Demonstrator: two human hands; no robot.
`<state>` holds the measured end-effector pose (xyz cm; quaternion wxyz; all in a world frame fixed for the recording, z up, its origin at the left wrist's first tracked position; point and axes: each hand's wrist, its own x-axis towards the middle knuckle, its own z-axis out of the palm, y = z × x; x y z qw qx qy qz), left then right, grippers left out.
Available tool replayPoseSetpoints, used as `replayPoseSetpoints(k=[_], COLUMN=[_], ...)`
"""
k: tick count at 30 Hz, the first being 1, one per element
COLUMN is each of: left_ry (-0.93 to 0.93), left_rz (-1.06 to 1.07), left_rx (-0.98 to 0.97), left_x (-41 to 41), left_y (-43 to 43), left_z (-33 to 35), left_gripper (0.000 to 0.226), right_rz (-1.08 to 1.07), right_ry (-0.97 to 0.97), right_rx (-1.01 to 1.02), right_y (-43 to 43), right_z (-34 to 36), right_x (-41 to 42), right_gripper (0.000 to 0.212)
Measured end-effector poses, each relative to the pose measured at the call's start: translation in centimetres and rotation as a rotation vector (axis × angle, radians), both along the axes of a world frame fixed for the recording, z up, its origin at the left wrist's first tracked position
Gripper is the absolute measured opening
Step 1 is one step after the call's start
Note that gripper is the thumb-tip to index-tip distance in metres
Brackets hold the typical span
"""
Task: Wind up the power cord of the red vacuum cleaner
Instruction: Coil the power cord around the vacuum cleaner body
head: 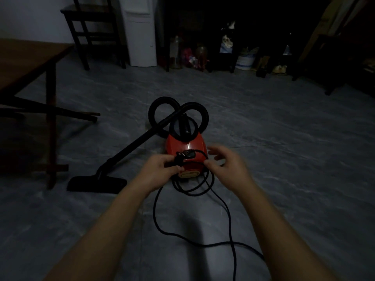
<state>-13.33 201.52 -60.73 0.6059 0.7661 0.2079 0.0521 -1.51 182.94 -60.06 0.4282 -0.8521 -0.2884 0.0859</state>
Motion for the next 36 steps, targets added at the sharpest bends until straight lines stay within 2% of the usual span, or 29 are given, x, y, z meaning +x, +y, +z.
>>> replayPoseSetpoints(k=[6,14,19,25,28,31,36], left_ry=[0.015,-0.047,-0.092,-0.166,-0.191,-0.168,-0.114], left_rz=[-0.045,0.036,0.034,0.097,0.194,0.21,0.211], left_rx=[0.021,-0.093,-0.087,0.014,-0.094,-0.152,-0.07], left_x=[-0.1,-0.3,-0.2,-0.2,-0.1,-0.1,-0.1], left_y=[-0.2,-0.5,-0.6,-0.7,-0.6,-0.2,-0.1], left_z=[0.3,0.8,1.0,0.5,1.0,0.9,0.5], left_gripper=[0.016,0.018,0.017,0.017,0.019,0.021,0.02], right_rz=[0.038,0.08,-0.011,-0.115,-0.19,-0.24,-0.255], right_ry=[-0.022,-0.053,-0.022,-0.025,-0.036,0.061,0.053], right_rx=[-0.087,-0.209,-0.113,-0.03,0.012,0.07,0.11], right_y=[-0.1,0.2,0.6,1.1,0.9,0.8,1.1], right_z=[-0.1,-0.4,-0.6,-0.5,-0.4,-0.2,-0.1], right_x=[-0.1,-0.4,-0.3,-0.6,-0.6,-0.5,-0.6], right_gripper=[0.042,0.018,0.01,0.013,0.011,0.013,0.02])
